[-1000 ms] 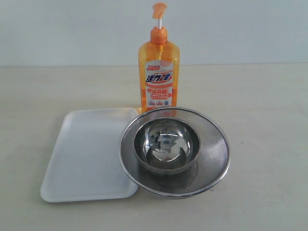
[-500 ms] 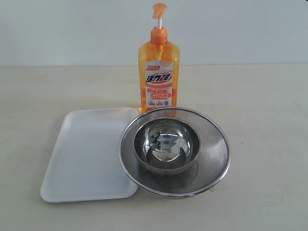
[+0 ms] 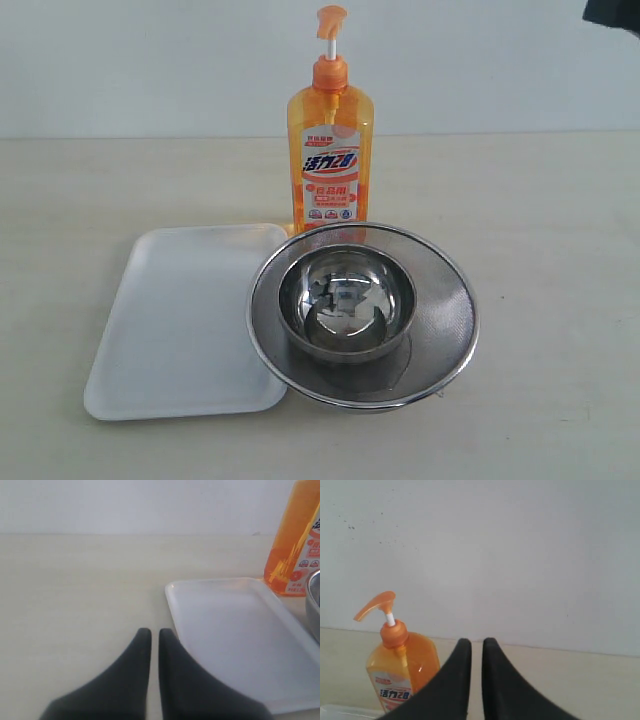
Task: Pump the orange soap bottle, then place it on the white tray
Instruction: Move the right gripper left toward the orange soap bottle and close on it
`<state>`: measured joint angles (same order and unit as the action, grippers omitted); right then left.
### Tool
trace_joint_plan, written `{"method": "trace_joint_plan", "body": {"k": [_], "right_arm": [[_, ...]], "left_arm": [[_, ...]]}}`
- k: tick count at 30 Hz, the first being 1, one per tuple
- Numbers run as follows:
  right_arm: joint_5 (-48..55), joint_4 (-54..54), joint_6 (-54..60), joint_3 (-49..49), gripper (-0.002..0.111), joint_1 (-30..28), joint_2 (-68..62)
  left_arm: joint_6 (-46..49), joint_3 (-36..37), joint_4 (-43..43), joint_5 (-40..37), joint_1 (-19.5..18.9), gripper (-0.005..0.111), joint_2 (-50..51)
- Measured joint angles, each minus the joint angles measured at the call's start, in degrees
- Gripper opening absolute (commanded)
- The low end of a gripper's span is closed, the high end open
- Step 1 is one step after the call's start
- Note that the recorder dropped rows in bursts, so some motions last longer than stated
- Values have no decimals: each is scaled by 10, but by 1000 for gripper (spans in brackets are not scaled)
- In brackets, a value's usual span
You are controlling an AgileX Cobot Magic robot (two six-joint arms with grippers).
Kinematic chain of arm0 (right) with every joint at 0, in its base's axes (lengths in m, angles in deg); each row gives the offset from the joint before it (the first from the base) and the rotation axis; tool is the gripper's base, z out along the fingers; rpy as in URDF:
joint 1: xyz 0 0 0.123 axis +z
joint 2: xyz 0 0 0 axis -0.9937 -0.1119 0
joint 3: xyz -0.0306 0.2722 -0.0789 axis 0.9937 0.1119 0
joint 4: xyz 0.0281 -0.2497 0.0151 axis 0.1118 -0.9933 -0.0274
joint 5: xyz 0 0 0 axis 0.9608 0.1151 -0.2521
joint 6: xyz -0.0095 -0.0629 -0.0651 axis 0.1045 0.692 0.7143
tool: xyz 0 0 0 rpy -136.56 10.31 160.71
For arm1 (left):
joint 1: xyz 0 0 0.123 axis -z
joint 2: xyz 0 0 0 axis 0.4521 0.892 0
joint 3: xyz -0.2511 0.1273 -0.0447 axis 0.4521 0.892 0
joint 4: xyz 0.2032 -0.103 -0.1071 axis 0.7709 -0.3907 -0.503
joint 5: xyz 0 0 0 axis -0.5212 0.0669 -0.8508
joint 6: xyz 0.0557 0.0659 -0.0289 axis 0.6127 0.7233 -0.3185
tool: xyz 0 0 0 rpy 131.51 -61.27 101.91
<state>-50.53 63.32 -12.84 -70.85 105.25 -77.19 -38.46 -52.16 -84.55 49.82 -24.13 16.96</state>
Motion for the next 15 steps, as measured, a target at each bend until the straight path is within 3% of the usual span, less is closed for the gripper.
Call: {"method": "trace_joint_plan", "body": {"k": [9, 15], "right_arm": [[-68, -435, -401, 35, 5, 34, -53], [-157, -714, -599, 36, 5, 34, -147]], "left_arm": [[0, 0, 0, 0, 0, 5, 0], [0, 0, 0, 0, 0, 5, 0]]}}
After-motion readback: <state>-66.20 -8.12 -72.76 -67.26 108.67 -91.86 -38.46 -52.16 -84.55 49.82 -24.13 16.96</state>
